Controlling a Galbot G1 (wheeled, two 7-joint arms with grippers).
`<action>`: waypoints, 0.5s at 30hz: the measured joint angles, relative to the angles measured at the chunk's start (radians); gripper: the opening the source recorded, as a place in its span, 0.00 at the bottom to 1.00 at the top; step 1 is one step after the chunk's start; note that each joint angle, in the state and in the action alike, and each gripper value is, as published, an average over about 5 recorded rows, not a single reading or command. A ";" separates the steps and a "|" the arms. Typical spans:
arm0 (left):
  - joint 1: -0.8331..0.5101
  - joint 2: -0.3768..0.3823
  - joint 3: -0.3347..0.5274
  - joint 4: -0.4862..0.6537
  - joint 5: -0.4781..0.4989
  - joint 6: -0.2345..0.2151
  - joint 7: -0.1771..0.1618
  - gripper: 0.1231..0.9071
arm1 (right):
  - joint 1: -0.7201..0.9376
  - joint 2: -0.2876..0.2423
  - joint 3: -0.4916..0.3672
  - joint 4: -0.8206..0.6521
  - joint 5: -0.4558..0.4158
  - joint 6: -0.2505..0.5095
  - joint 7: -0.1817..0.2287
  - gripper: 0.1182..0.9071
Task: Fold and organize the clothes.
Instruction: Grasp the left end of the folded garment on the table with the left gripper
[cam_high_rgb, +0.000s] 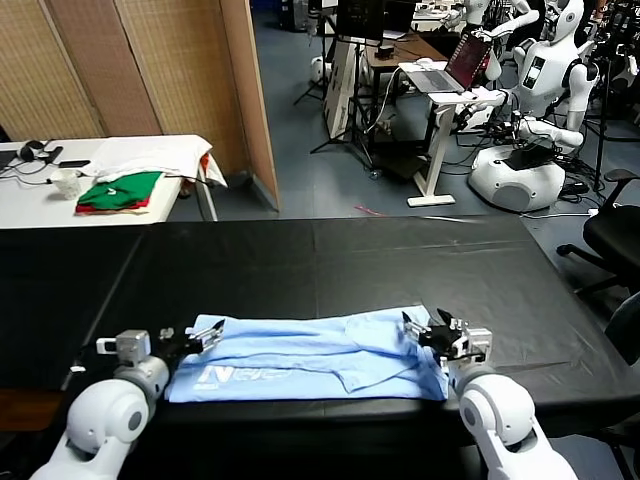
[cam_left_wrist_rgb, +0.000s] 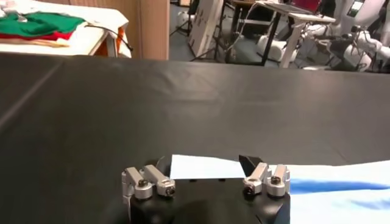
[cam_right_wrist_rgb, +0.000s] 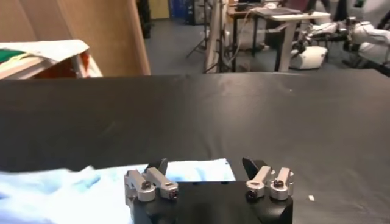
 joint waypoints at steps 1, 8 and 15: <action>-0.003 -0.001 0.000 0.008 0.000 -0.002 0.001 1.00 | 0.002 0.004 0.000 -0.004 0.000 0.000 0.000 1.00; -0.024 -0.013 -0.002 0.061 -0.015 -0.014 0.003 0.99 | 0.015 0.022 -0.001 -0.031 -0.002 0.007 0.000 0.82; -0.030 -0.022 -0.001 0.086 -0.012 -0.017 0.003 0.57 | 0.022 0.040 -0.003 -0.048 -0.005 0.044 0.004 0.27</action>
